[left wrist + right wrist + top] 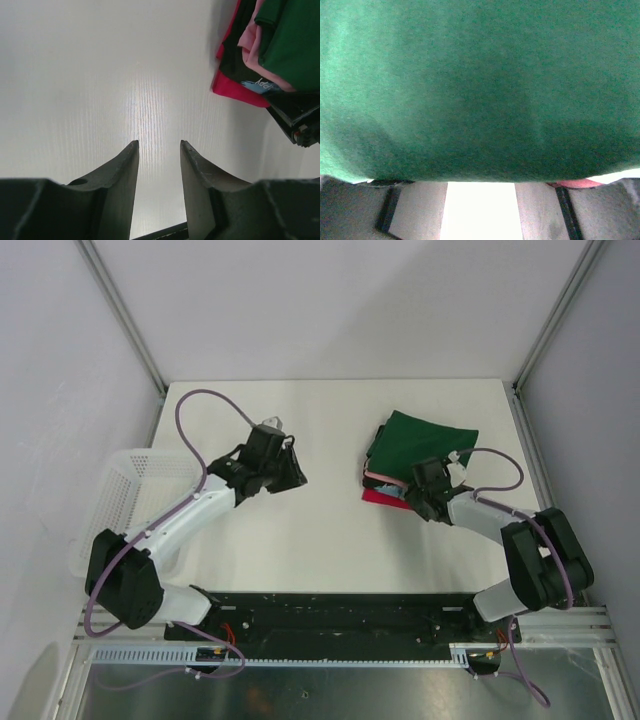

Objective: Fold and stack the t-shirts
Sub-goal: Put the neatly folded tshirt into the corner of the board with both arms

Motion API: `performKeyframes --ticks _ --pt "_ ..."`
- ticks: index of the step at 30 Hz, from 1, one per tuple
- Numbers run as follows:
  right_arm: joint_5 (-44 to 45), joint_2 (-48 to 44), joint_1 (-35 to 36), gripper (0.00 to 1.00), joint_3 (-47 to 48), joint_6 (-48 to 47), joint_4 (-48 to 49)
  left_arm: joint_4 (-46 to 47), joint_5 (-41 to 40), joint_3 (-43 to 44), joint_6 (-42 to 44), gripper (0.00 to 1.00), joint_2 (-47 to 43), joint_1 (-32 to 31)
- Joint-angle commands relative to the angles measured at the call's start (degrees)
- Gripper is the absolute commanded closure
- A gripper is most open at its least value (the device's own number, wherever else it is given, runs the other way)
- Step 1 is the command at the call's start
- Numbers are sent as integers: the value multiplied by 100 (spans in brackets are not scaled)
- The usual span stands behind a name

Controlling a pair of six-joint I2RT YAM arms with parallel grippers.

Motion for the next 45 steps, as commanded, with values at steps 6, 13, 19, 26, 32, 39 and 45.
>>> performKeyframes --ticks 6,13,19,26,32,39,45 --pt "-122 372 -1046 47 0 268 1049 242 168 -10 228 58 -87 156" --pt "-587 838 -1873 47 374 200 1469 277 227 65 321 57 19 309" --pt "-663 1662 -1998 47 1279 48 1382 312 431 180 375 58 236 396" --pt "-749 2043 -2178 47 1766 -206 1332 326 501 291 439 58 365 484" --pt "-958 2387 -2546 47 2175 -452 1227 324 550 289 439 58 375 498" --pt "-1233 2823 -2503 47 2694 -650 948 321 510 176 433 58 235 515" --pt "-1234 2234 -2492 45 2687 -843 183 327 650 19 606 54 -18 516"
